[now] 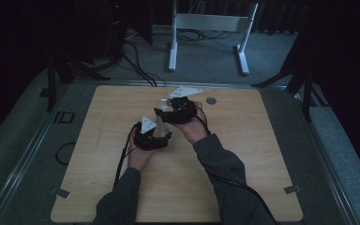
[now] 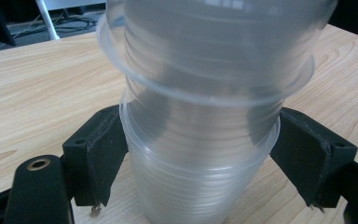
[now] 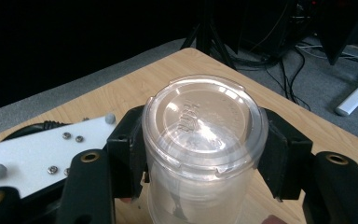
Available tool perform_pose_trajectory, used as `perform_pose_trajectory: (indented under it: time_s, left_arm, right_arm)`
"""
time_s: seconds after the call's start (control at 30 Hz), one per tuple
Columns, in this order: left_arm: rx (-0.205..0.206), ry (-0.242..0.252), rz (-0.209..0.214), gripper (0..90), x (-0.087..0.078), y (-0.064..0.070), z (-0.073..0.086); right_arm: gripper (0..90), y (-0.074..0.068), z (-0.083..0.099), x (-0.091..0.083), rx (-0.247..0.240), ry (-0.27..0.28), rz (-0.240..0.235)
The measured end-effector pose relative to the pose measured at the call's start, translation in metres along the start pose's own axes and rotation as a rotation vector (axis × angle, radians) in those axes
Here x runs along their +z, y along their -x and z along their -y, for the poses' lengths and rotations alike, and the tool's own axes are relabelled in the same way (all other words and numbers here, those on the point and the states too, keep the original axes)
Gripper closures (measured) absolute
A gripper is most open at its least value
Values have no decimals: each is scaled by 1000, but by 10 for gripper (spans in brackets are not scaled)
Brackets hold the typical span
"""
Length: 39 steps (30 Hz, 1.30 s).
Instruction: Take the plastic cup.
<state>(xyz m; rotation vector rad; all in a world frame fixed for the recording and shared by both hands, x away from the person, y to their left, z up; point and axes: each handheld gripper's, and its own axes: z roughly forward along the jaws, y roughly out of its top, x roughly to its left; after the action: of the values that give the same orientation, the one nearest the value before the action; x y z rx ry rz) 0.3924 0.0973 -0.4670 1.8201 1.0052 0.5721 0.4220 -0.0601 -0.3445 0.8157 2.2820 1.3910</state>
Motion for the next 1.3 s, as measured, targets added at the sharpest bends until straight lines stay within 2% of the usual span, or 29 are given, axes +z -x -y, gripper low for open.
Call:
perform_pose_trajectory:
  time_s: [0.1,0.5,0.63,0.9,1.3]
  left_arm:
    - [-2,2,-6,198,0,1,0]
    - [-17,-5,-3,173,0,1,-1]
    - [-18,-3,17,160,-2,0,-1]
    - [-19,5,19,160,-8,-2,-4]
    - [4,13,16,166,-12,1,-6]
  right_arm:
    - [408,2,-2,-1,13,2,-11]
    - [409,1,-9,-8,8,24,-12]
    - [409,1,-13,-11,12,26,-16]
    - [409,5,-19,-19,34,48,-25]
    - [409,6,-26,-27,44,72,-31]
